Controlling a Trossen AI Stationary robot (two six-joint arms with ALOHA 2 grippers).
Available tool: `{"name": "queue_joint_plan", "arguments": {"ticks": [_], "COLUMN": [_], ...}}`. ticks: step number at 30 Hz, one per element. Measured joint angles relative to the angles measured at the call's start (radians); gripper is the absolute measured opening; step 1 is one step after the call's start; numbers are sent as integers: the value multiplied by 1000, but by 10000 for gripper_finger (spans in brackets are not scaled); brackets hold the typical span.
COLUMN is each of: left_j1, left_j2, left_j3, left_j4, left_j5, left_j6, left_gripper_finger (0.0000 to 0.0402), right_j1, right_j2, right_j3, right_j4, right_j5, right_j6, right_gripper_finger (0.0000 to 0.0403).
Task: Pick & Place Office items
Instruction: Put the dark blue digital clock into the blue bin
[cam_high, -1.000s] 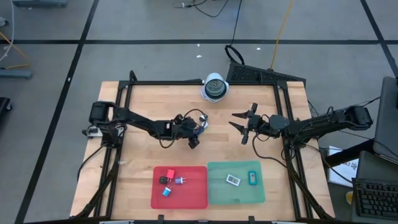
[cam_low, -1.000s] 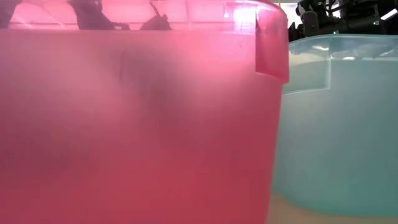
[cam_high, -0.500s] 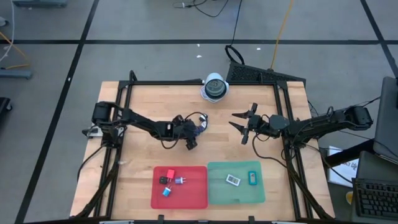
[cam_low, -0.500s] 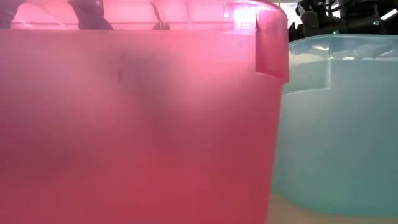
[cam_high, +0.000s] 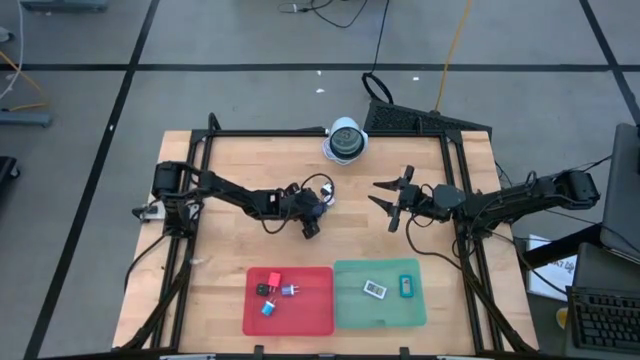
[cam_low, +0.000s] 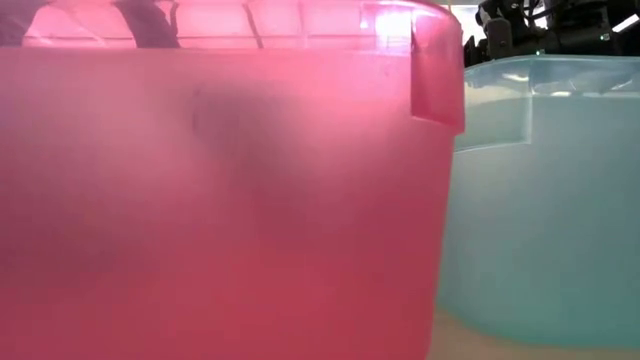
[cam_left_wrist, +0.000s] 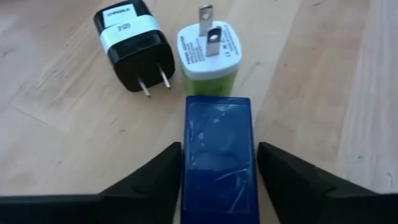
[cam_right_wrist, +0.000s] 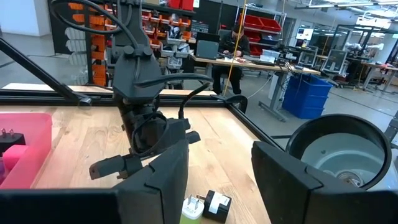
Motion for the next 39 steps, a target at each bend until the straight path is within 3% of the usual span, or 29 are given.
{"name": "queue_joint_plan", "arguments": {"ticks": [4, 12, 17, 21, 27, 33, 39], "left_j1": [0, -11, -12, -29, -40, -40, -40], "left_j2": [-1, -167, -313, -366, -370, -370, -370], "left_j3": [0, -10, -5, -5, -5, -5, -5], "left_j4": [-1, -114, -137, -29, 134, 153, 189], "left_j5": [-6, 13, 188, 319, 398, 401, 409], "left_j6": [22, -7, -157, -236, -299, -305, -320], "left_gripper_finger": [157, 155, 164, 157, 156, 162, 157], "right_j1": [0, 0, 0, 0, 0, 20, 74], "right_j2": [0, 0, 2, 41, 153, 288, 436], "right_j3": [0, 0, 0, 0, 0, 1, 89], "right_j4": [0, -7, -8, 29, 187, 303, 335], "right_j5": [0, 0, -1, -32, -53, -230, -181], "right_j6": [0, 0, -2, -3, -8, -234, -378], "right_gripper_finger": [164, 164, 164, 164, 164, 165, 191]}}
